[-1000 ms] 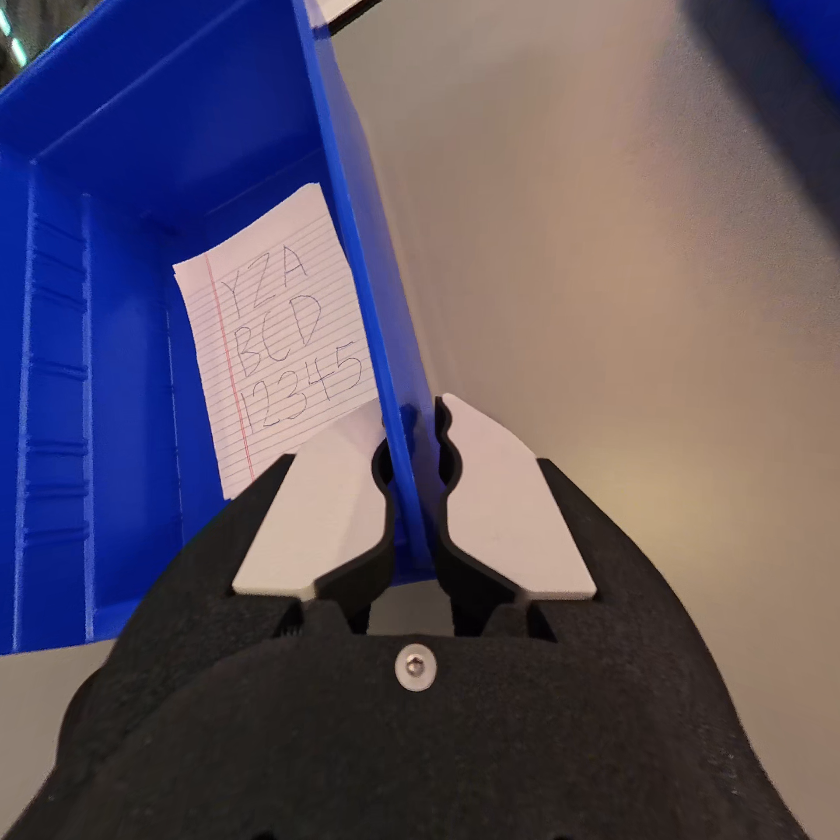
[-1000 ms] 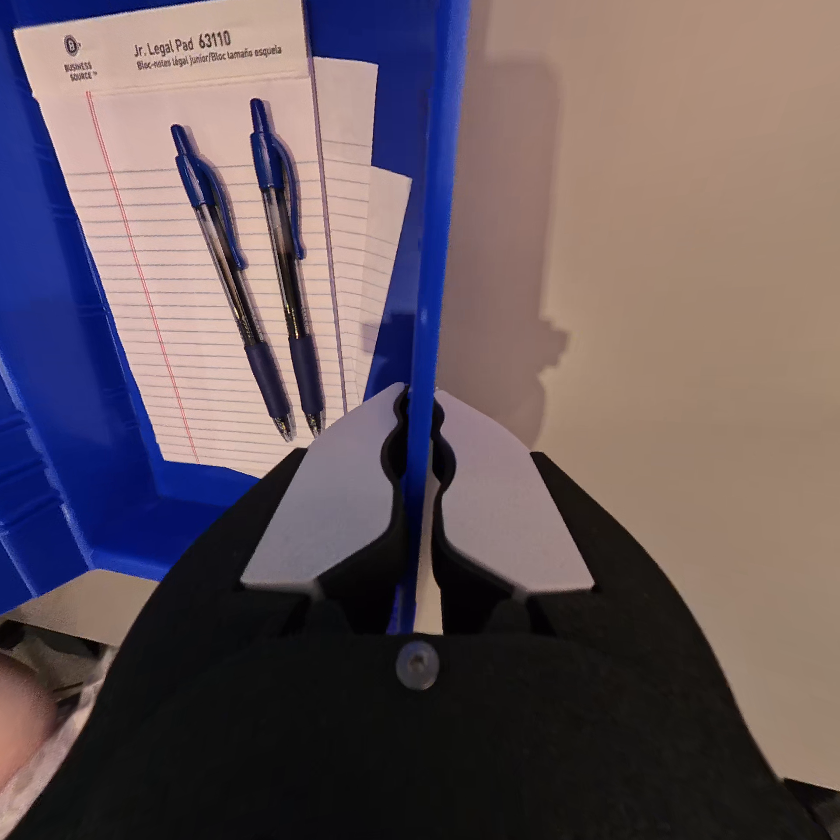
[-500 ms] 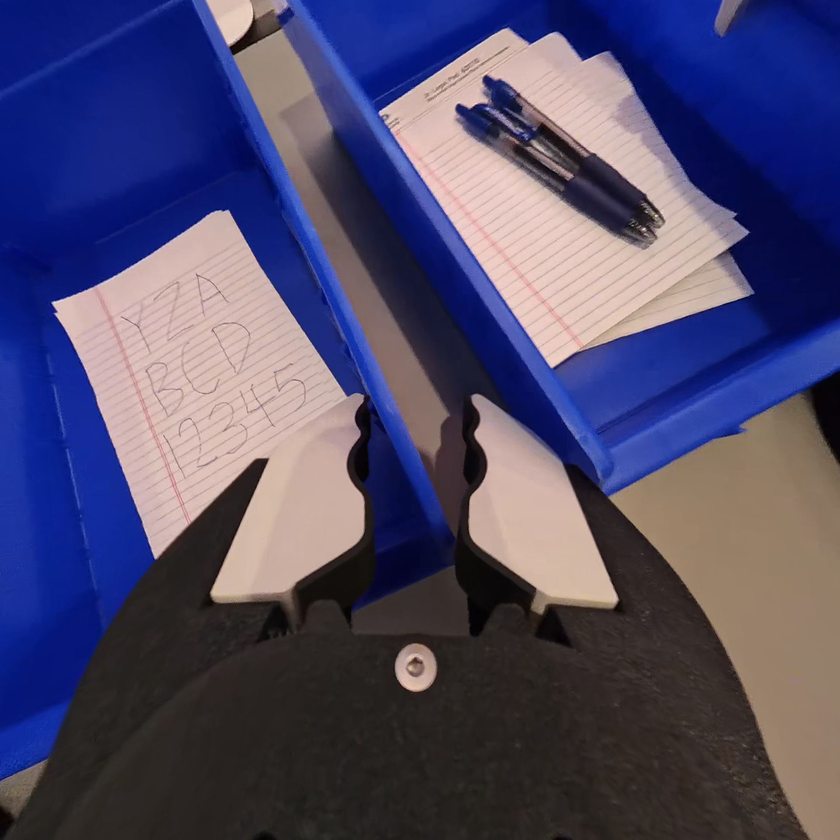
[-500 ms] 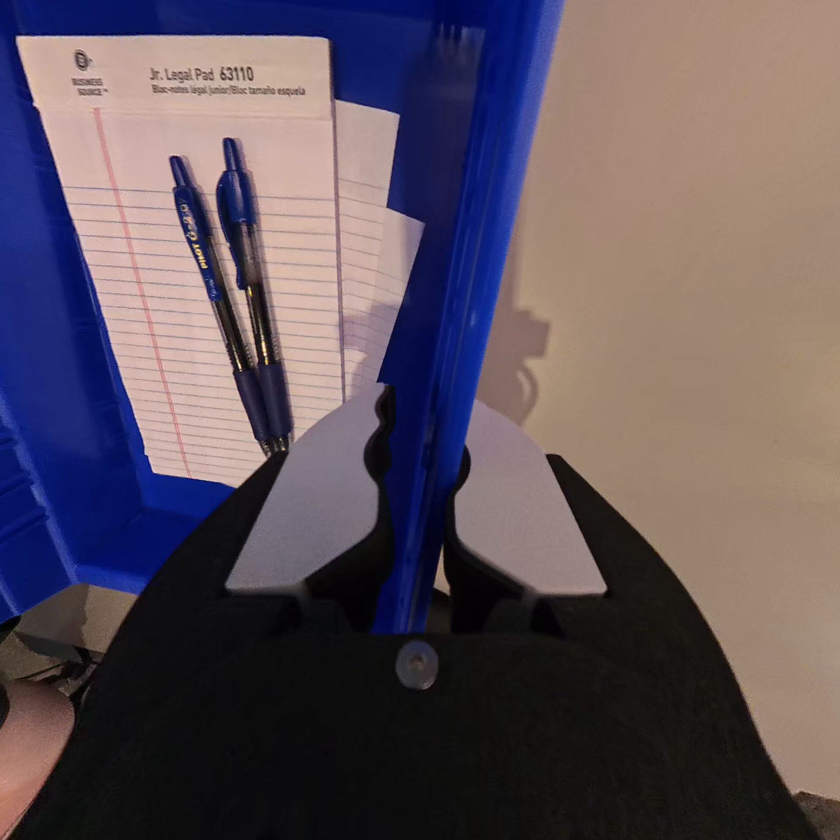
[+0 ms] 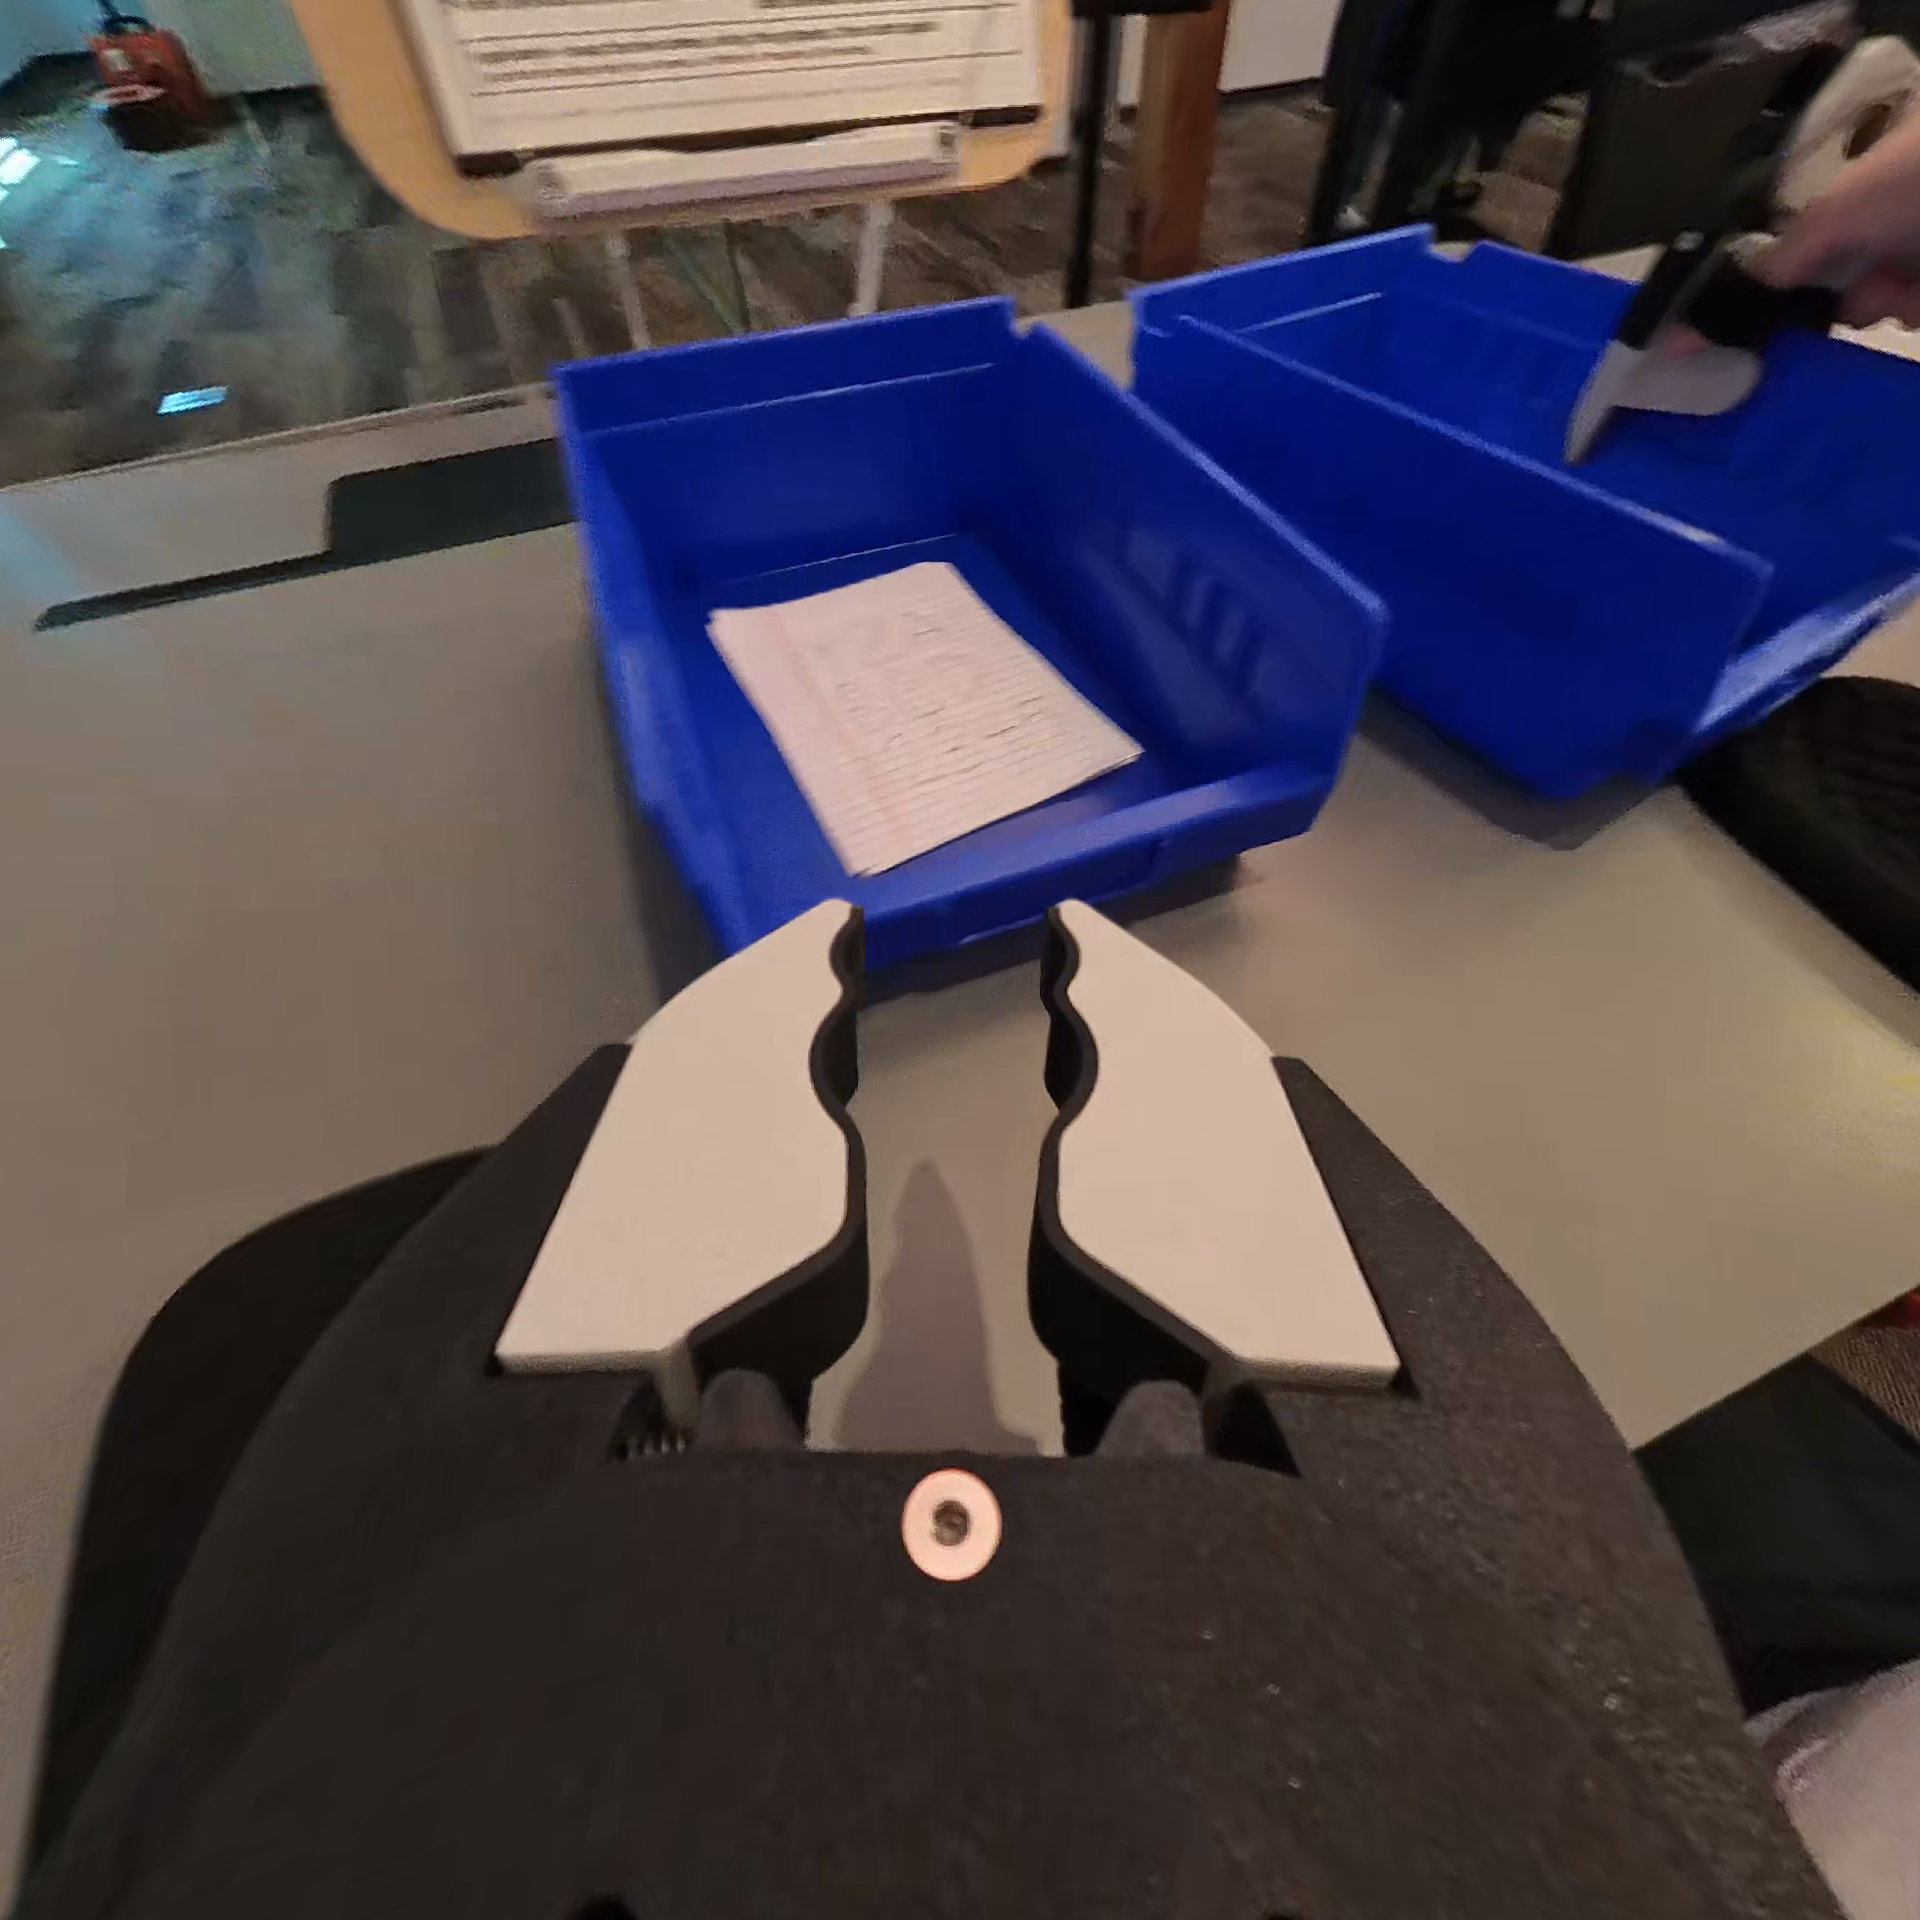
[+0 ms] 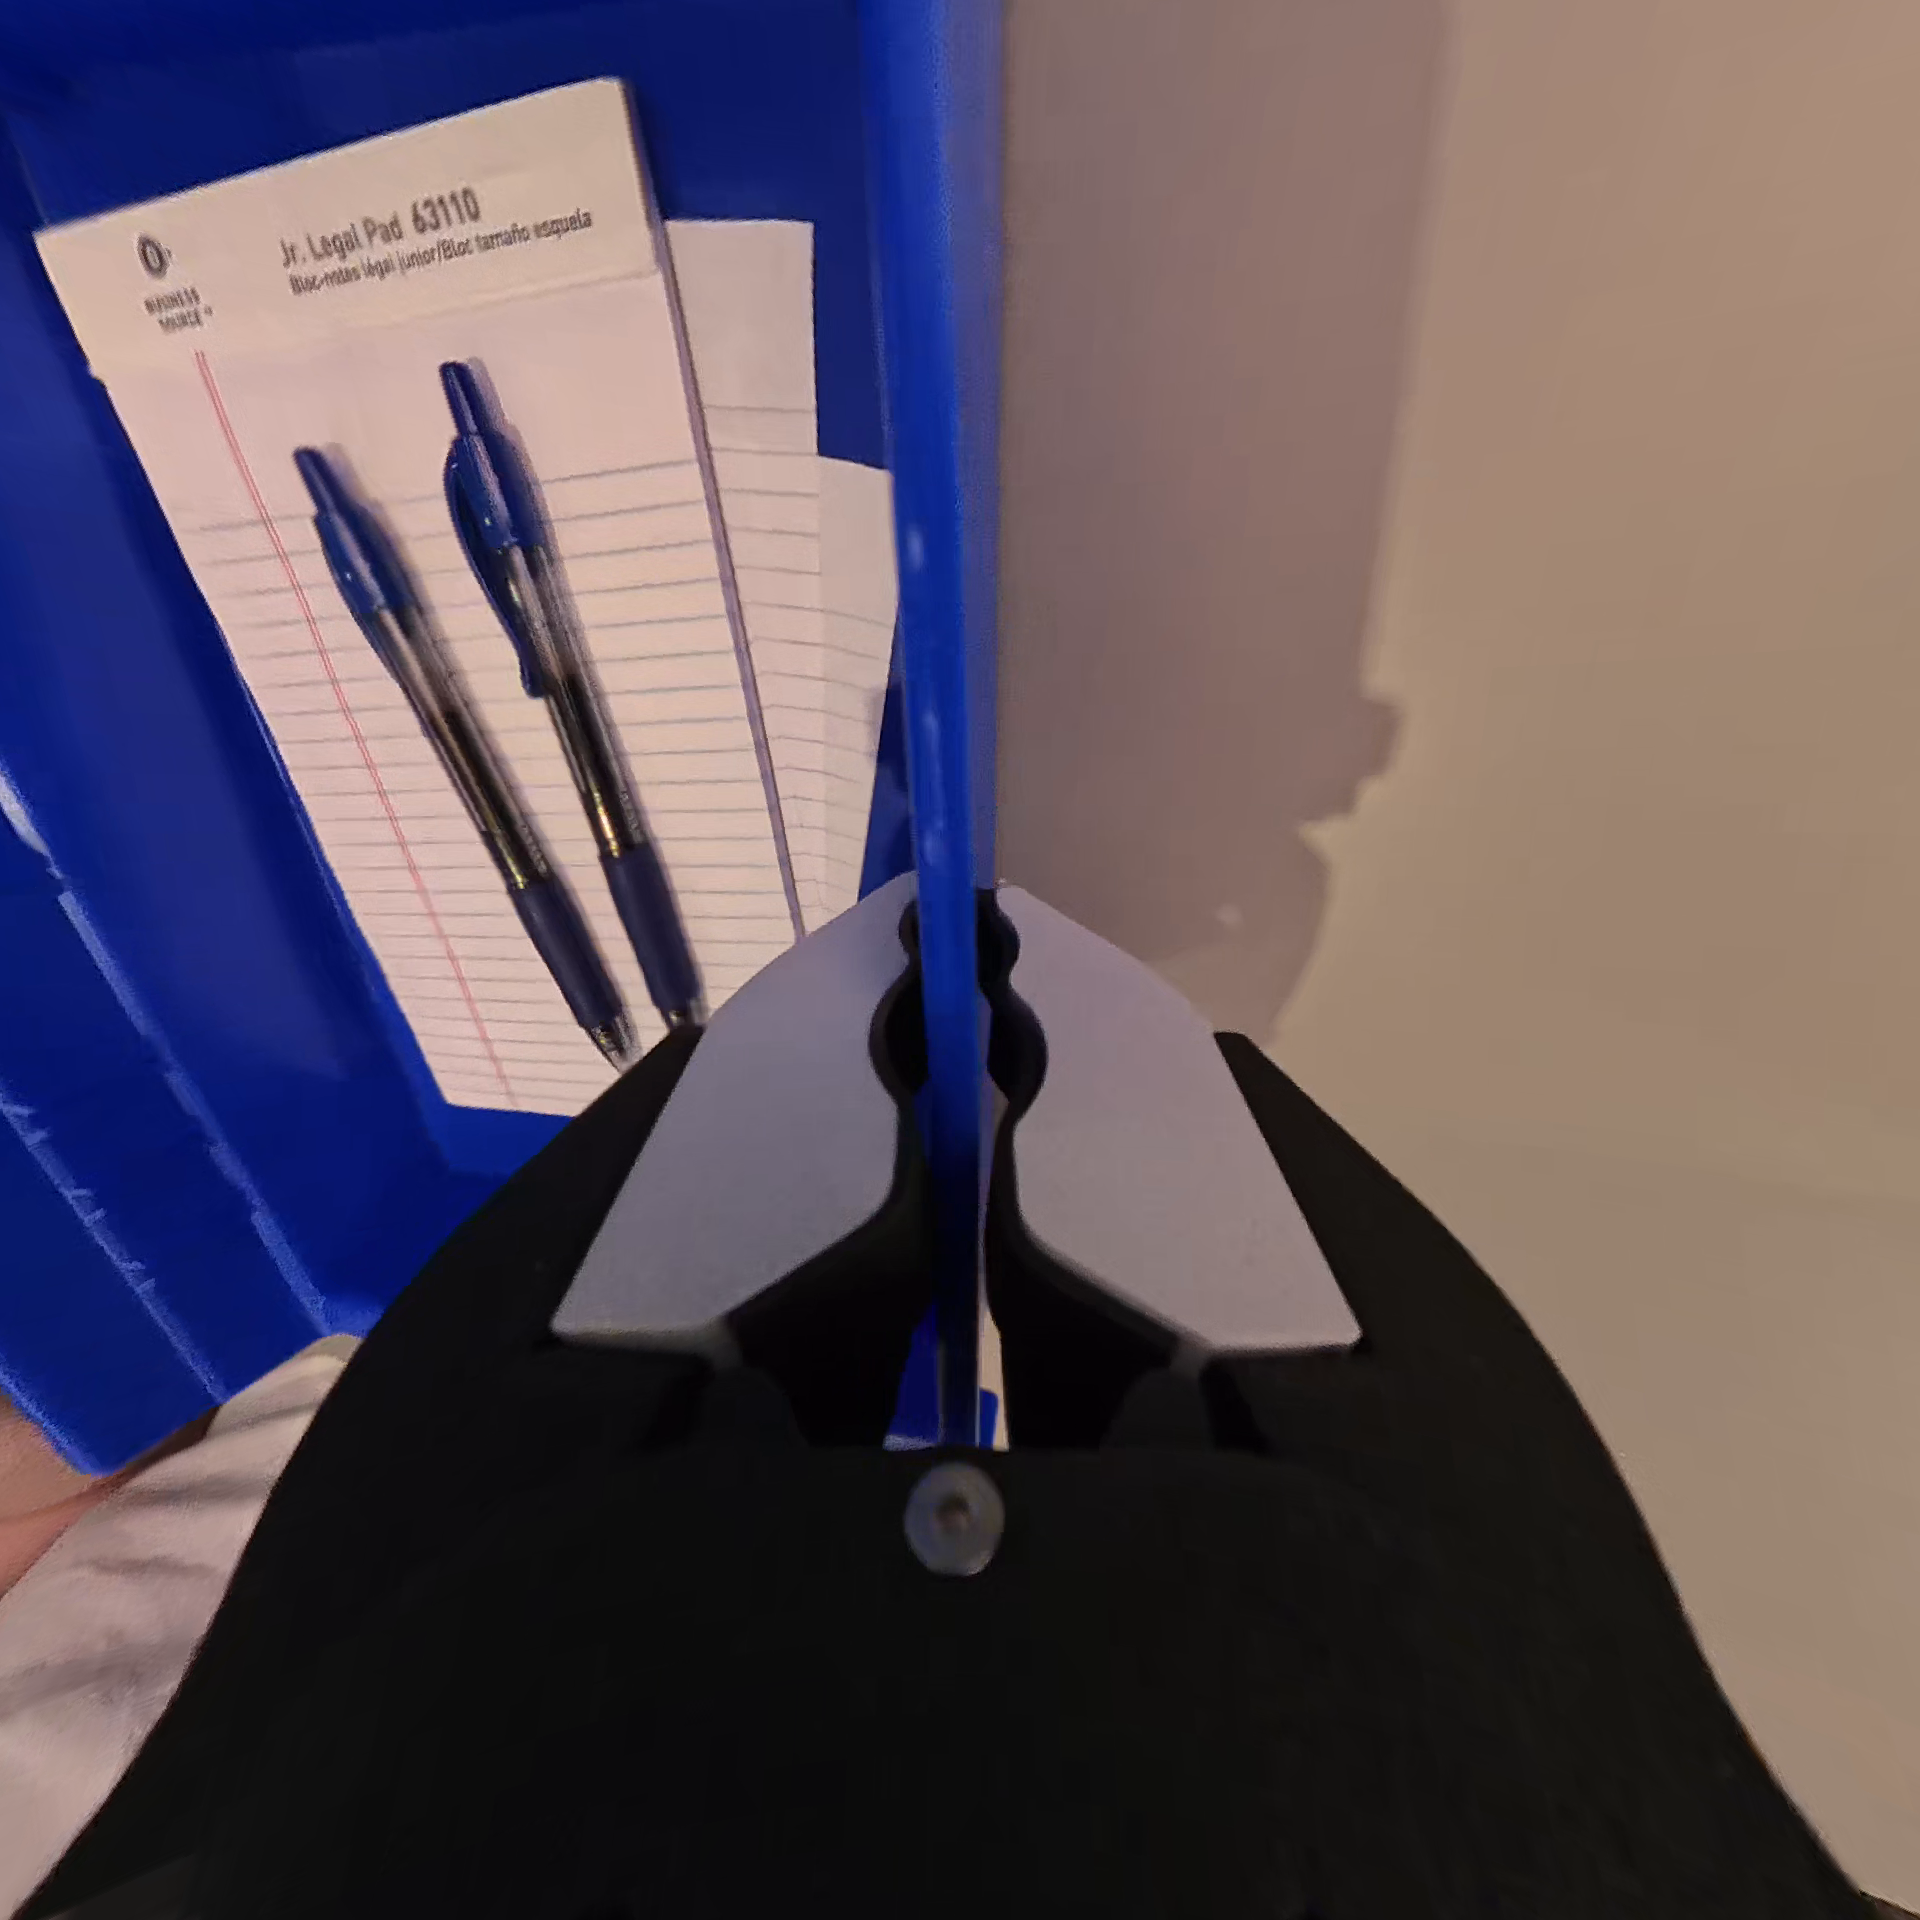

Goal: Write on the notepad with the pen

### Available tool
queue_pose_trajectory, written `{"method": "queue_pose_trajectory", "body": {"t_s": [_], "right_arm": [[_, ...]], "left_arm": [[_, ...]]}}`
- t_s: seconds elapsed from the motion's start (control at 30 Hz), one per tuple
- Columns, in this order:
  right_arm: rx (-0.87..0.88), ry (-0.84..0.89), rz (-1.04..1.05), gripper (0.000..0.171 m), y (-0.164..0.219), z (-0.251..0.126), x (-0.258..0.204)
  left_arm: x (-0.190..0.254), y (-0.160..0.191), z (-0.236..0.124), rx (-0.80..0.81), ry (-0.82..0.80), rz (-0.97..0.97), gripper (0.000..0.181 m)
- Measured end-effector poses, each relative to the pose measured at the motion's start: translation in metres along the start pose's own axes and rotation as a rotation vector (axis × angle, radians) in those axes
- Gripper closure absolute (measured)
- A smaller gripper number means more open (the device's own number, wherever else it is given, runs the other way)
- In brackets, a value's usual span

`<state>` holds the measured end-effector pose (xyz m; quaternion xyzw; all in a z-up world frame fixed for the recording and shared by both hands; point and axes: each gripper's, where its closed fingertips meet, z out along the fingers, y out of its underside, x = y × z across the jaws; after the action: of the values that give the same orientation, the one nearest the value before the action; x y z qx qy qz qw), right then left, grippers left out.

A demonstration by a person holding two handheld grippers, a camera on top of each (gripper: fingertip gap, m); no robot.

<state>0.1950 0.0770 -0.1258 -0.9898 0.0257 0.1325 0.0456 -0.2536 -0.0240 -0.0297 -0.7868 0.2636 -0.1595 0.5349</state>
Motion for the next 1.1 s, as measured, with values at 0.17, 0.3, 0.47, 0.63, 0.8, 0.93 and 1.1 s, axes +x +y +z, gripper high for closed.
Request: {"method": "queue_pose_trajectory", "body": {"t_s": [0.17,0.3,0.47,0.63,0.8,0.93,1.1], "right_arm": [[-0.033,0.015,0.063,0.165,0.017,-0.018,0.018],[-0.021,0.045,0.088,0.165,0.021,-0.049,0.017],[-0.015,0.091,0.072,0.165,0.009,-0.114,-0.019],[0.014,0.167,-0.025,0.165,-0.032,-0.161,-0.106],[0.04,0.103,-0.173,0.166,-0.084,-0.155,-0.236],[0.033,0.016,-0.308,0.165,-0.119,-0.119,-0.352],[0.034,-0.078,-0.424,0.165,-0.146,-0.058,-0.48]], "left_arm": [[-0.066,0.031,-0.042,-0.016,-0.128,-0.055,0.15],[-0.103,0.045,-0.061,-0.009,-0.191,-0.107,0.15],[-0.127,0.063,-0.078,-0.029,-0.218,-0.155,0.15],[-0.148,0.07,-0.094,-0.004,-0.258,-0.192,0.15],[-0.175,0.076,-0.113,-0.034,-0.392,-0.128,0.148],[-0.198,0.081,-0.125,-0.096,-0.508,-0.086,0.141],[-0.217,0.087,-0.141,-0.136,-0.585,-0.107,0.14]]}}
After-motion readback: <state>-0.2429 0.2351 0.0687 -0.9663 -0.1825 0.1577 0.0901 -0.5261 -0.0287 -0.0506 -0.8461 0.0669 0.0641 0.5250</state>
